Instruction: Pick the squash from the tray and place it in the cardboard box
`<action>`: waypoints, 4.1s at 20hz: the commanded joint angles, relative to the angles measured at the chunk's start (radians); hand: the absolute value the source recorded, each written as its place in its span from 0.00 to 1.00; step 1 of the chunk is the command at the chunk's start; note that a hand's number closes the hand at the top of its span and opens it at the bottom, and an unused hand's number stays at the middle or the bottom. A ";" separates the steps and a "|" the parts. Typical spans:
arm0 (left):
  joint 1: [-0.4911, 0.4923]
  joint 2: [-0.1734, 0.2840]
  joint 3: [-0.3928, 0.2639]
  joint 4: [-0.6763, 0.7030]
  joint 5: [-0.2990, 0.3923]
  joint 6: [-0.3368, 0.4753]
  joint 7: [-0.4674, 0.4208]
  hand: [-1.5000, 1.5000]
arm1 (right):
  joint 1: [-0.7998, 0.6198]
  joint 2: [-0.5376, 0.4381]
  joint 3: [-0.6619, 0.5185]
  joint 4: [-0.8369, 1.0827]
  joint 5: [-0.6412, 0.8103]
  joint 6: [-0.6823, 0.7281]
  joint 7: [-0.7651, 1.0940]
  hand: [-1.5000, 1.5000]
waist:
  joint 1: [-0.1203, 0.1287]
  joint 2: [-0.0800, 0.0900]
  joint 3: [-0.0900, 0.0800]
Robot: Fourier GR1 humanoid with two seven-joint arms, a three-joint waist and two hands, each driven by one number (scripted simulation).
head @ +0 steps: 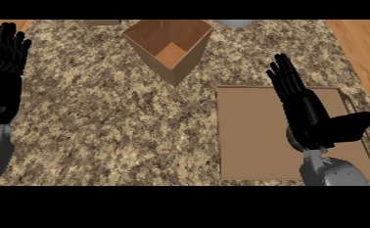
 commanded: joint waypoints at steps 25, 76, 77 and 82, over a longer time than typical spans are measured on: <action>0.221 -0.109 -0.190 0.030 -0.194 0.049 0.133 0.50 | 0.249 -0.507 -0.242 0.066 0.439 0.069 -0.066 0.00 | -0.007 0.012 0.005; 0.210 -0.342 0.061 0.026 -0.453 -0.212 0.165 0.50 | 0.177 -0.122 -0.173 0.024 0.943 0.511 0.364 0.00 | -0.002 0.016 0.010; 0.246 -0.371 0.021 -0.027 -0.489 -0.181 0.194 0.50 | 0.225 -0.125 -0.169 -0.001 0.948 0.500 0.330 0.00 | -0.002 0.016 0.010; 0.210 -0.354 0.082 -0.038 -0.471 -0.225 0.233 0.50 | 0.135 -0.121 -0.190 0.146 0.984 0.511 0.275 0.00 | 0.000 0.016 0.010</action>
